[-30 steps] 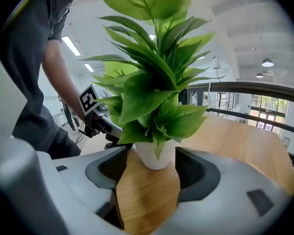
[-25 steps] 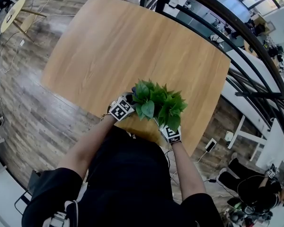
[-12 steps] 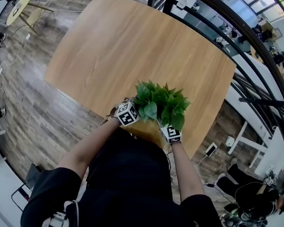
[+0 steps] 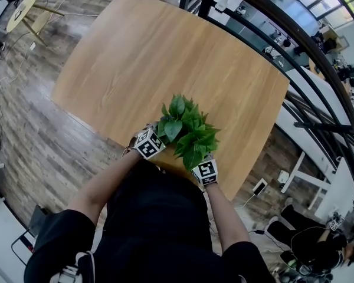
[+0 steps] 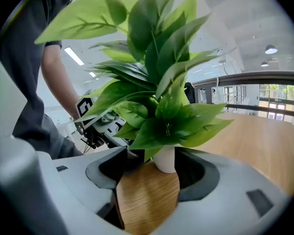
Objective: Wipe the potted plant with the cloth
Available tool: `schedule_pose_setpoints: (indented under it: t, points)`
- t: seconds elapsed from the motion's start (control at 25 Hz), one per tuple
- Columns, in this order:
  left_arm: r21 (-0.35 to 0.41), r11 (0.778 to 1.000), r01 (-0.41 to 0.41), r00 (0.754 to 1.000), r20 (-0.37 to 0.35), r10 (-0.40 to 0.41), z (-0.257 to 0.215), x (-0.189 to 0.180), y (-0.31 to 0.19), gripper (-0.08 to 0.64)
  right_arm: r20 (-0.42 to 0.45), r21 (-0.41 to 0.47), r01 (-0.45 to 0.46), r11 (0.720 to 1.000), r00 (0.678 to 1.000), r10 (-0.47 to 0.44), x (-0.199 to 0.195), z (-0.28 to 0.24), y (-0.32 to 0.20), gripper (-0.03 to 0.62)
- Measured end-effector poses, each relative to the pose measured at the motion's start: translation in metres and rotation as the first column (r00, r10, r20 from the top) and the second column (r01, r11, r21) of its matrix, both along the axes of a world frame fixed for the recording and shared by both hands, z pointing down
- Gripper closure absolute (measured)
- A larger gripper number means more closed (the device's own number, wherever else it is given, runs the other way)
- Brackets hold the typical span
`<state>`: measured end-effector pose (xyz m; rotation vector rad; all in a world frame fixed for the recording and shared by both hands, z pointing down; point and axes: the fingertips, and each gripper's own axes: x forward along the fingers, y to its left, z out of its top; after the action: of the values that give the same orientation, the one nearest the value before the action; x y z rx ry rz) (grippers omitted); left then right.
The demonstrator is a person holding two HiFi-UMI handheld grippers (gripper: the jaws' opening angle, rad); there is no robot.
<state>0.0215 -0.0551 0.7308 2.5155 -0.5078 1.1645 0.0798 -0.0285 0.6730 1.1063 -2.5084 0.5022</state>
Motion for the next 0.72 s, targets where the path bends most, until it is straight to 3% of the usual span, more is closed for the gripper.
schedule_pose_setpoints:
  t: [0.16, 0.36, 0.44, 0.72]
  points:
    - [0.031, 0.998, 0.049, 0.999, -0.019, -0.049, -0.004, -0.005, -0.008, 0.414, -0.025, 0.006, -0.105, 0.995, 0.994, 0.105, 0.024, 0.002, -0.019, 0.308]
    - [0.035, 0.992, 0.119, 0.993, -0.027, -0.118, -0.004, -0.009, -0.024, 0.414, -0.119, 0.075, 0.081, 0.994, 0.990, -0.071, 0.018, -0.002, -0.030, 0.308]
    - [0.049, 0.995, 0.085, 0.996, -0.011, -0.084, -0.006, -0.004, -0.027, 0.414, -0.121, 0.088, 0.092, 0.992, 0.989, -0.081, 0.015, -0.007, -0.036, 0.308]
    - [0.044, 0.999, -0.026, 1.000, 0.017, 0.025, -0.009, 0.010, -0.001, 0.414, -0.072, 0.081, -0.011, 0.997, 0.997, 0.017, 0.012, -0.009, -0.042, 0.308]
